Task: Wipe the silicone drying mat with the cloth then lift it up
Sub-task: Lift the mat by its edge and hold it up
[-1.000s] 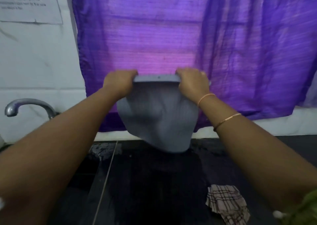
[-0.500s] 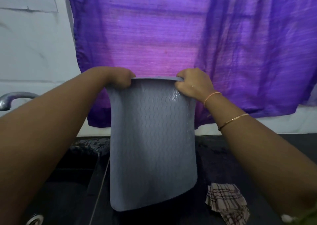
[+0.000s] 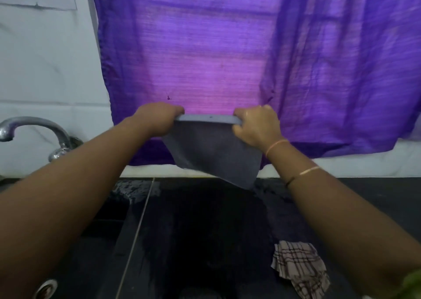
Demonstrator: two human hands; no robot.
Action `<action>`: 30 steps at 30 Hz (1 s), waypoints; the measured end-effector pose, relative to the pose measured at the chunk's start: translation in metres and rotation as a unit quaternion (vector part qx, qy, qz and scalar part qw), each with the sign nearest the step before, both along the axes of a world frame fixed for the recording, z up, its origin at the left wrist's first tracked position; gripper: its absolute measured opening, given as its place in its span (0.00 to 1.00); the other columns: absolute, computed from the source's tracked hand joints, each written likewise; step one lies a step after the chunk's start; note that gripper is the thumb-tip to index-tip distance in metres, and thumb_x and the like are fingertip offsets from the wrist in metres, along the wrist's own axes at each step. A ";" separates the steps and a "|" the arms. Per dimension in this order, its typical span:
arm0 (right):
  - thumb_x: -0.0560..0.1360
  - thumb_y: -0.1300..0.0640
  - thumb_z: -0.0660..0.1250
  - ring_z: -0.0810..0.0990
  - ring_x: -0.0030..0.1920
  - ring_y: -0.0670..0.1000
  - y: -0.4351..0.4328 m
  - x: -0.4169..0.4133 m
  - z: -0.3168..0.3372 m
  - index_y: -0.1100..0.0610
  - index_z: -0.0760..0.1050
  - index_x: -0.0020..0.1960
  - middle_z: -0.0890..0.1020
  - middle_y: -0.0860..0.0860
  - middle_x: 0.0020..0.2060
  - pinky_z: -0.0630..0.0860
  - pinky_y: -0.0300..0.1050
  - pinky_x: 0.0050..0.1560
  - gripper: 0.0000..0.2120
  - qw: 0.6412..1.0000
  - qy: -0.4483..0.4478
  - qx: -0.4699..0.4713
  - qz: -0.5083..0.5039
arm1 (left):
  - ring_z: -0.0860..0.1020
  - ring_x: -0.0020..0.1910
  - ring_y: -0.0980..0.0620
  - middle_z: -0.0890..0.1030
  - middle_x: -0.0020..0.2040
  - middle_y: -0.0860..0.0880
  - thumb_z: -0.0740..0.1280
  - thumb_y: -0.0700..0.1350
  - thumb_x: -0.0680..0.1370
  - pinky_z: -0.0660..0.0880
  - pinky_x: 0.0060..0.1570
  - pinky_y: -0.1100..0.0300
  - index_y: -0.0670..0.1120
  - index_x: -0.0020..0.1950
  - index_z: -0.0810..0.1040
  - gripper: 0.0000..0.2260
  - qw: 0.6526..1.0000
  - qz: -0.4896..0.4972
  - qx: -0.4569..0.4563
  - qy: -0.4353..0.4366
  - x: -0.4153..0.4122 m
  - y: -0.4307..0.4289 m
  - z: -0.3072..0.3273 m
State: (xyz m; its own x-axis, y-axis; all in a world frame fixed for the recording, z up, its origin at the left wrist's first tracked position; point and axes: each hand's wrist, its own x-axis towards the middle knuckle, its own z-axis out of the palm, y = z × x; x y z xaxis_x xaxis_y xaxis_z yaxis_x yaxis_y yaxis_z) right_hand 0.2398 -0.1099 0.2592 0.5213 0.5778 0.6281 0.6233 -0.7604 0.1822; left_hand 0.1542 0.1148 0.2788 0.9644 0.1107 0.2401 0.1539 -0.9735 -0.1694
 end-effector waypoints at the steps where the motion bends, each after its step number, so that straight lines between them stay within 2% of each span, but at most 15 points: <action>1: 0.64 0.48 0.54 0.81 0.36 0.60 -0.002 -0.006 -0.019 0.57 0.78 0.40 0.83 0.58 0.33 0.72 0.48 0.40 0.18 1.000 -0.007 -0.007 0.000 | 0.76 0.58 0.42 0.78 0.61 0.43 0.59 0.39 0.78 0.74 0.56 0.51 0.48 0.64 0.73 0.15 1.000 -0.005 -0.002 0.026 -0.006 -0.004 -0.013; 3: 0.61 0.49 0.54 0.79 0.26 0.57 -0.011 -0.023 -0.061 0.57 0.76 0.32 0.79 0.55 0.24 0.72 0.44 0.32 0.16 1.000 0.007 -0.014 0.005 | 0.77 0.59 0.44 0.78 0.61 0.43 0.61 0.41 0.78 0.73 0.57 0.54 0.48 0.64 0.74 0.15 0.997 -0.018 -0.008 0.078 -0.023 -0.015 -0.048; 4: 0.60 0.49 0.54 0.78 0.24 0.56 -0.017 -0.032 -0.086 0.56 0.75 0.30 0.78 0.53 0.23 0.71 0.44 0.30 0.14 1.000 0.019 -0.015 0.012 | 0.77 0.59 0.44 0.78 0.61 0.44 0.61 0.41 0.77 0.73 0.58 0.55 0.48 0.63 0.75 0.15 0.995 -0.024 -0.017 0.100 -0.032 -0.021 -0.067; 8: 0.61 0.50 0.55 0.76 0.23 0.53 -0.047 -0.074 -0.181 0.52 0.75 0.28 0.78 0.49 0.22 0.73 0.41 0.29 0.12 0.991 0.116 -0.039 0.049 | 0.76 0.61 0.45 0.77 0.62 0.44 0.60 0.38 0.77 0.71 0.60 0.56 0.47 0.62 0.76 0.15 0.972 -0.036 -0.073 0.219 -0.068 -0.044 -0.150; 12: 0.59 0.50 0.56 0.76 0.21 0.51 -0.071 -0.111 -0.244 0.51 0.75 0.28 0.78 0.49 0.21 0.70 0.36 0.25 0.11 0.970 0.223 -0.073 0.065 | 0.73 0.66 0.45 0.74 0.67 0.44 0.58 0.37 0.78 0.68 0.65 0.56 0.46 0.67 0.73 0.18 0.938 -0.032 -0.138 0.316 -0.106 -0.065 -0.220; 14: 0.58 0.49 0.55 0.76 0.21 0.49 -0.079 -0.125 -0.261 0.50 0.76 0.29 0.78 0.48 0.21 0.68 0.35 0.21 0.12 0.961 0.256 -0.083 0.058 | 0.71 0.68 0.46 0.71 0.70 0.45 0.56 0.37 0.79 0.66 0.66 0.57 0.47 0.69 0.70 0.19 0.926 -0.038 -0.165 0.337 -0.123 -0.067 -0.241; 18: 0.60 0.48 0.57 0.78 0.24 0.44 -0.090 -0.145 -0.275 0.45 0.81 0.36 0.82 0.43 0.27 0.67 0.34 0.19 0.14 0.949 0.302 -0.071 0.049 | 0.65 0.72 0.52 0.64 0.75 0.49 0.54 0.39 0.82 0.59 0.70 0.62 0.47 0.75 0.61 0.21 0.932 -0.050 -0.197 0.300 -0.151 -0.070 -0.258; 22: 0.57 0.51 0.67 0.80 0.28 0.40 -0.099 -0.162 -0.281 0.43 0.83 0.40 0.84 0.39 0.33 0.69 0.31 0.21 0.13 0.939 0.325 -0.090 0.068 | 0.61 0.74 0.51 0.59 0.77 0.48 0.55 0.36 0.81 0.56 0.73 0.59 0.45 0.77 0.55 0.25 0.938 -0.037 -0.176 0.297 -0.171 -0.084 -0.269; 25: 0.57 0.52 0.68 0.83 0.33 0.42 -0.107 -0.173 -0.288 0.45 0.84 0.44 0.85 0.40 0.38 0.74 0.32 0.26 0.16 0.940 0.329 -0.065 0.061 | 0.58 0.76 0.49 0.56 0.78 0.46 0.56 0.36 0.81 0.54 0.75 0.57 0.45 0.78 0.52 0.26 0.940 -0.016 -0.157 0.302 -0.184 -0.096 -0.273; 27: 0.65 0.54 0.67 0.84 0.44 0.48 -0.110 -0.180 -0.283 0.47 0.82 0.53 0.85 0.44 0.47 0.79 0.39 0.38 0.16 0.928 0.358 -0.088 0.053 | 0.55 0.77 0.48 0.53 0.79 0.46 0.55 0.36 0.81 0.51 0.76 0.57 0.45 0.79 0.50 0.27 0.942 -0.008 -0.154 0.299 -0.191 -0.100 -0.276; 29: 0.73 0.53 0.62 0.80 0.55 0.54 -0.114 -0.185 -0.282 0.49 0.77 0.61 0.82 0.48 0.56 0.78 0.47 0.50 0.18 0.916 0.380 -0.116 0.054 | 0.51 0.78 0.48 0.49 0.79 0.46 0.55 0.36 0.81 0.49 0.76 0.56 0.45 0.79 0.47 0.28 0.939 0.000 -0.163 0.302 -0.202 -0.102 -0.282; 30: 0.74 0.52 0.61 0.79 0.56 0.55 -0.117 -0.187 -0.283 0.50 0.76 0.63 0.81 0.49 0.58 0.78 0.48 0.51 0.18 0.918 0.371 -0.126 0.060 | 0.50 0.78 0.48 0.48 0.79 0.46 0.55 0.36 0.81 0.48 0.77 0.56 0.45 0.79 0.46 0.29 0.937 0.005 -0.171 0.304 -0.209 -0.103 -0.285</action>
